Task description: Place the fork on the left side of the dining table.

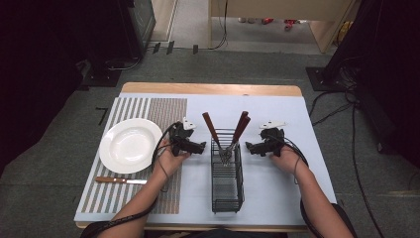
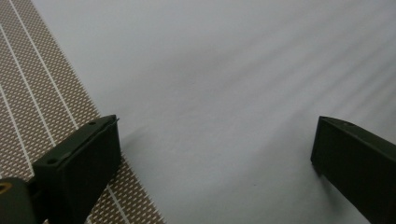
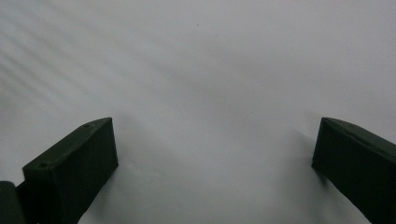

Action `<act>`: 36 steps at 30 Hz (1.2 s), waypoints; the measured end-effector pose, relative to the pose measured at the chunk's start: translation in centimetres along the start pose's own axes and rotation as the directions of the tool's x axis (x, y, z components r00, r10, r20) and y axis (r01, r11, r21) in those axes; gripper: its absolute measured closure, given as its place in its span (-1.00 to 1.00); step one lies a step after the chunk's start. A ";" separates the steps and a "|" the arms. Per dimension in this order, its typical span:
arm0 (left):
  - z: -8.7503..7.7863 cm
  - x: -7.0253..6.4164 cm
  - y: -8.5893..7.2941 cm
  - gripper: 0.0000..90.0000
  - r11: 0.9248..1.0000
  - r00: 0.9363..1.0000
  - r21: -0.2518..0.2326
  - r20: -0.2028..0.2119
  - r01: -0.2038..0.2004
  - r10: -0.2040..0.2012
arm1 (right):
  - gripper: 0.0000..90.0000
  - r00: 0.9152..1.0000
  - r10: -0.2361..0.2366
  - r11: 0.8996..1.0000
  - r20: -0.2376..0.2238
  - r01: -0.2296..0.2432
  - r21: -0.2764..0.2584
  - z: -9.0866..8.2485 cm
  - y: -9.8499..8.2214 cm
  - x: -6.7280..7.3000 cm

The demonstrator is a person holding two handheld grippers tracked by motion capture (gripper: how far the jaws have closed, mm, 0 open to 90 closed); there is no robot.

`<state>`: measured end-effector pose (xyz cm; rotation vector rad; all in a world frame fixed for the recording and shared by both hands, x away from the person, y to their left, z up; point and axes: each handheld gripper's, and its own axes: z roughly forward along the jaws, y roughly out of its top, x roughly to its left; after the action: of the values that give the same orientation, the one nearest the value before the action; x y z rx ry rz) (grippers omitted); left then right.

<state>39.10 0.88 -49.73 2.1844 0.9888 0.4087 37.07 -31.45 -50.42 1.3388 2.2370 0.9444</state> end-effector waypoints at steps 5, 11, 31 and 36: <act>-0.1 -0.4 0.5 -0.66 1.000 1.000 0.030 -0.006 0.004 -0.004 | -1.00 1.000 0.001 1.000 0.000 -0.001 0.000 0.0 0.0 0.0; -0.3 -0.1 0.8 -0.57 0.999 1.000 0.051 -0.004 0.007 -0.007 | -1.00 1.000 0.001 1.000 0.000 -0.001 0.000 0.0 0.0 0.0; -0.8 1.9 2.1 -0.30 0.989 0.993 0.142 0.101 0.042 -0.057 | -1.00 1.000 -0.002 1.000 0.000 0.002 -0.001 0.0 0.0 0.0; -0.9 2.1 2.3 -0.29 0.987 0.990 0.150 0.125 0.049 -0.068 | -1.00 1.000 -0.002 1.000 0.000 0.002 -0.001 0.0 0.0 0.0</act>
<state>41.21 1.80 -47.45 2.2741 1.0365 0.1675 37.08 -31.45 -50.42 1.3361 2.2374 0.9448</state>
